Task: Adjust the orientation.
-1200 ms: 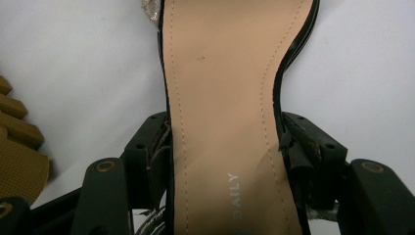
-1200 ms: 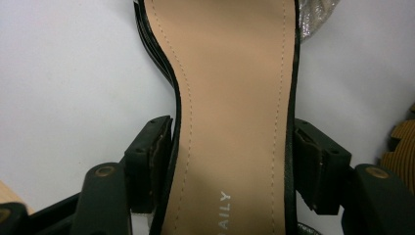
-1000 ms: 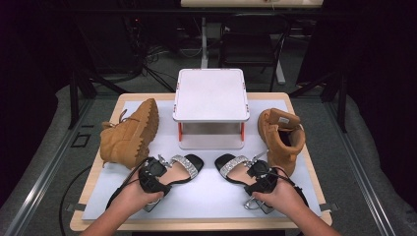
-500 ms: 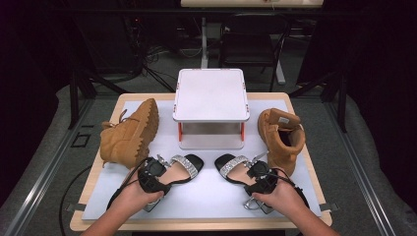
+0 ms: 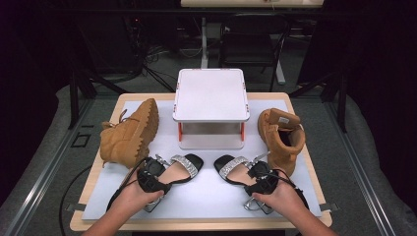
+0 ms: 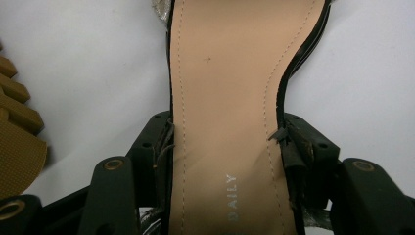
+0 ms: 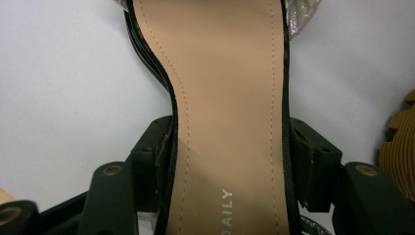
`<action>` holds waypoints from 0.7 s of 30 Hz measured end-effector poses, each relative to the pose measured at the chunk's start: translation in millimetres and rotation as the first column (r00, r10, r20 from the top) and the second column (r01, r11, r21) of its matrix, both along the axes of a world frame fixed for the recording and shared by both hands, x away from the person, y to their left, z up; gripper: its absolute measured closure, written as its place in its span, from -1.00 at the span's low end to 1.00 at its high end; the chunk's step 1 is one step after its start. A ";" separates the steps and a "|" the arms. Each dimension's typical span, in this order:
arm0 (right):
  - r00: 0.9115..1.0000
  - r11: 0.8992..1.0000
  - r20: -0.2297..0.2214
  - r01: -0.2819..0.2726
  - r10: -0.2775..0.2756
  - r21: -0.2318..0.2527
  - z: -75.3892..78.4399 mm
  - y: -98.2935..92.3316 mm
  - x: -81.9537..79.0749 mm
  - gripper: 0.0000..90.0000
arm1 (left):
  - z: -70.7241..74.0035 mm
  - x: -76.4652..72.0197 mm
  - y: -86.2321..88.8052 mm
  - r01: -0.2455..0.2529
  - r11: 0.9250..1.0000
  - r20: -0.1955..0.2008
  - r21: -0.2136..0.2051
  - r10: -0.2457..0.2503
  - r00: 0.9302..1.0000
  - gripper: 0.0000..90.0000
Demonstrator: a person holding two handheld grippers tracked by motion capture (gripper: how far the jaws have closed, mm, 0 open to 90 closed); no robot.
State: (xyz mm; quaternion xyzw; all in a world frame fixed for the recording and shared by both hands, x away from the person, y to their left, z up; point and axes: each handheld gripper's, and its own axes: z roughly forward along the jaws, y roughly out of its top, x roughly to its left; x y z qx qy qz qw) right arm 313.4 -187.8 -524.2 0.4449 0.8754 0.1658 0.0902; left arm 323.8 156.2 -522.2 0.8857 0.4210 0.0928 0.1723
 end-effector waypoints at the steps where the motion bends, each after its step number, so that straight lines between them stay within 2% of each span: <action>1: 1.000 1.000 -0.004 0.004 -0.004 0.007 0.3 0.1 0.0 -0.09 | 0.6 0.2 -0.4 0.005 1.000 -0.001 0.005 -0.005 1.000 -0.06; 3: 1.000 1.000 -0.009 0.013 -0.012 0.015 1.1 0.6 -0.1 -0.09 | 0.8 0.2 -0.7 0.006 1.000 -0.001 0.007 -0.006 1.000 -0.06; 5: 1.000 1.000 -0.006 0.011 -0.011 -0.002 1.7 0.2 0.2 -0.09 | 1.4 0.5 -0.6 0.001 1.000 -0.003 0.005 -0.001 1.000 -0.06; 9: 1.000 1.000 -0.012 0.026 -0.026 0.017 2.6 1.0 -0.1 -0.08 | 2.1 0.8 0.3 -0.004 1.000 -0.007 0.002 0.004 1.000 -0.06; 13: 0.999 0.999 -0.011 0.032 -0.032 0.015 3.8 1.0 -0.2 -0.08 | 3.7 0.9 2.3 -0.012 1.000 -0.012 -0.004 0.012 1.000 -0.06; 15: 0.999 0.999 -0.005 0.035 -0.035 0.008 5.0 0.8 0.0 -0.08 | 6.3 1.4 3.7 -0.013 1.000 -0.010 -0.002 0.013 1.000 -0.06; 21: 0.998 0.998 0.023 0.059 -0.059 0.031 11.5 3.5 1.3 -0.08 | 16.5 5.2 7.6 -0.025 1.000 0.004 -0.006 0.025 1.000 -0.06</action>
